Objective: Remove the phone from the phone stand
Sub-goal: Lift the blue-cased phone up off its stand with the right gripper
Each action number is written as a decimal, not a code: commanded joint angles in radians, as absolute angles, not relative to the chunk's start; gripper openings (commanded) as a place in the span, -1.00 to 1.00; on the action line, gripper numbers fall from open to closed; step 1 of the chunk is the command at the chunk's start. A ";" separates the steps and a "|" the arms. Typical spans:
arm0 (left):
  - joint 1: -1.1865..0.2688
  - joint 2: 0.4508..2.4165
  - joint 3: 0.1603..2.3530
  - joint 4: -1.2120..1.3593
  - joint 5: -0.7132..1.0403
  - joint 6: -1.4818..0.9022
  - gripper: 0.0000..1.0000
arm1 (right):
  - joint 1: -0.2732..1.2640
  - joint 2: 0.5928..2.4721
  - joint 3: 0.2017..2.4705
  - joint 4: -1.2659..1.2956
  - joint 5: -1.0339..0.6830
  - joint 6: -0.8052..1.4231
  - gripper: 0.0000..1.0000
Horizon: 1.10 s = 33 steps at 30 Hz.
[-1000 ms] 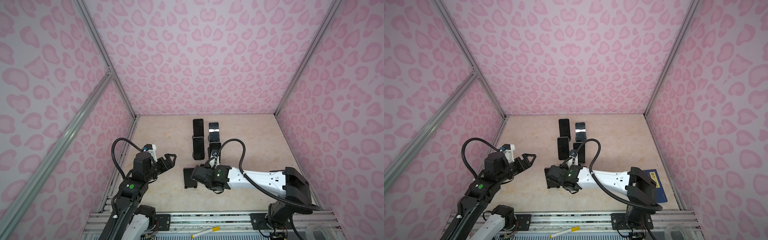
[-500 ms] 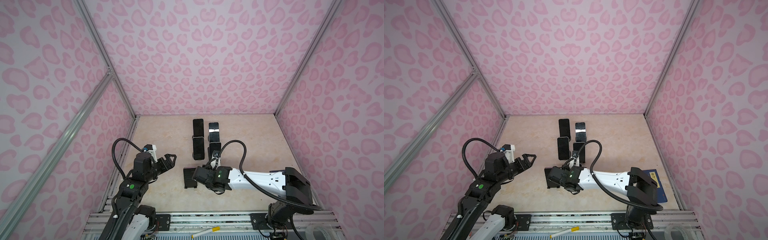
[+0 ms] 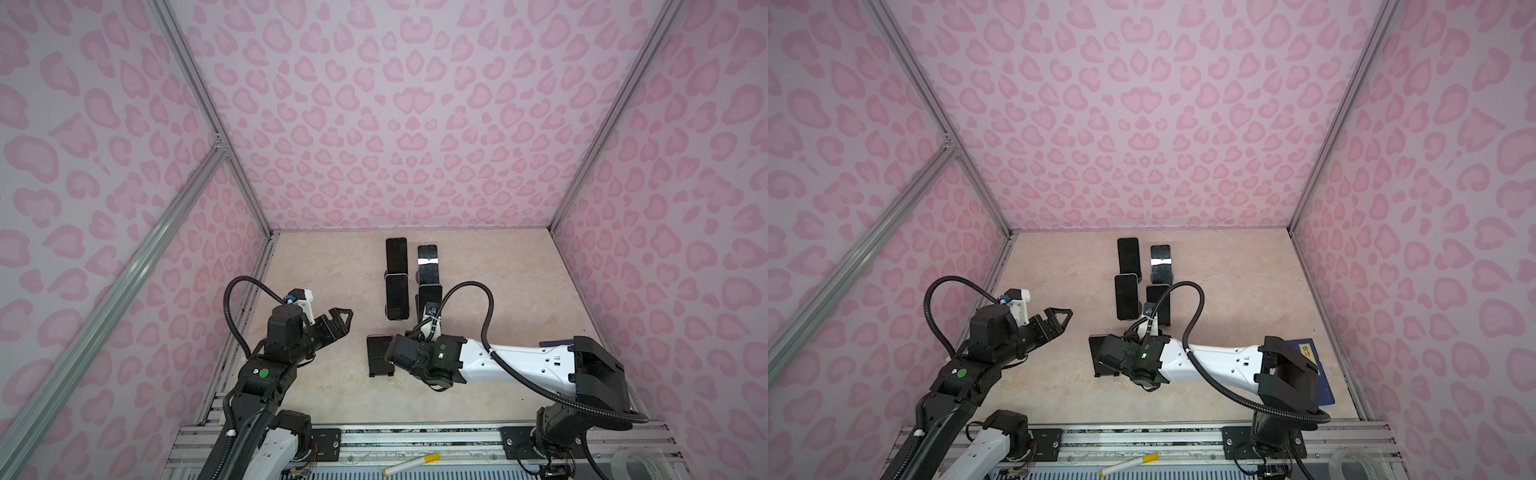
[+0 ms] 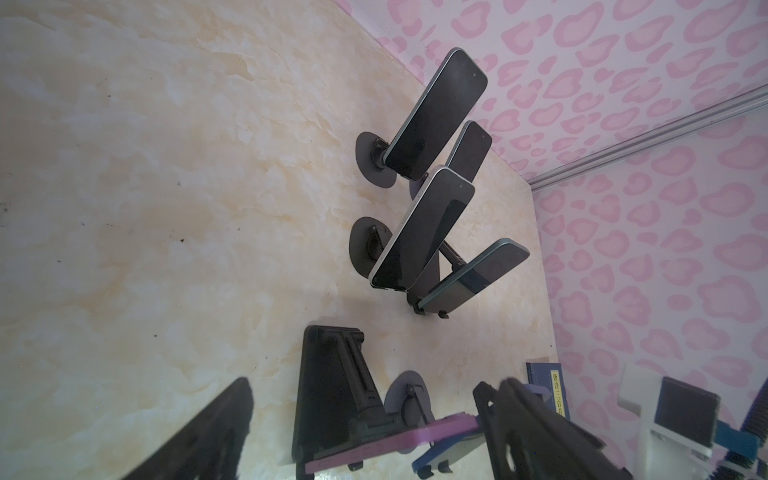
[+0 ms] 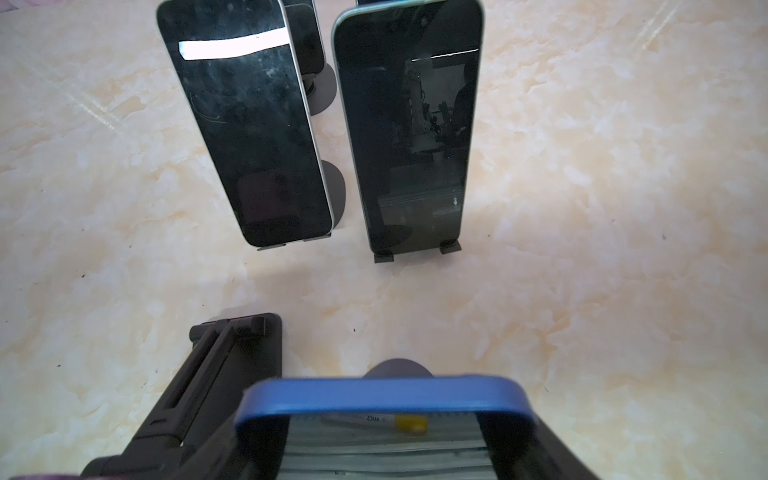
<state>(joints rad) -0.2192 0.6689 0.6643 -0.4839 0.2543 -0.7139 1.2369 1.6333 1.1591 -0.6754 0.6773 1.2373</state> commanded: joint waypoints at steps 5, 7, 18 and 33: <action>-0.218 0.669 0.676 -0.480 0.262 -0.716 0.88 | 1.245 1.620 1.136 -0.631 0.686 1.198 0.41; -0.219 0.669 0.678 -0.480 0.264 -0.716 0.89 | 1.247 1.618 1.138 -0.628 0.686 1.187 0.40; -0.218 0.683 0.725 -0.480 0.278 -0.718 0.88 | 1.252 1.587 1.140 -0.612 0.690 1.132 0.37; -0.219 0.704 0.768 -0.444 0.334 -0.729 0.87 | 1.252 1.537 1.126 -0.607 0.690 1.083 0.35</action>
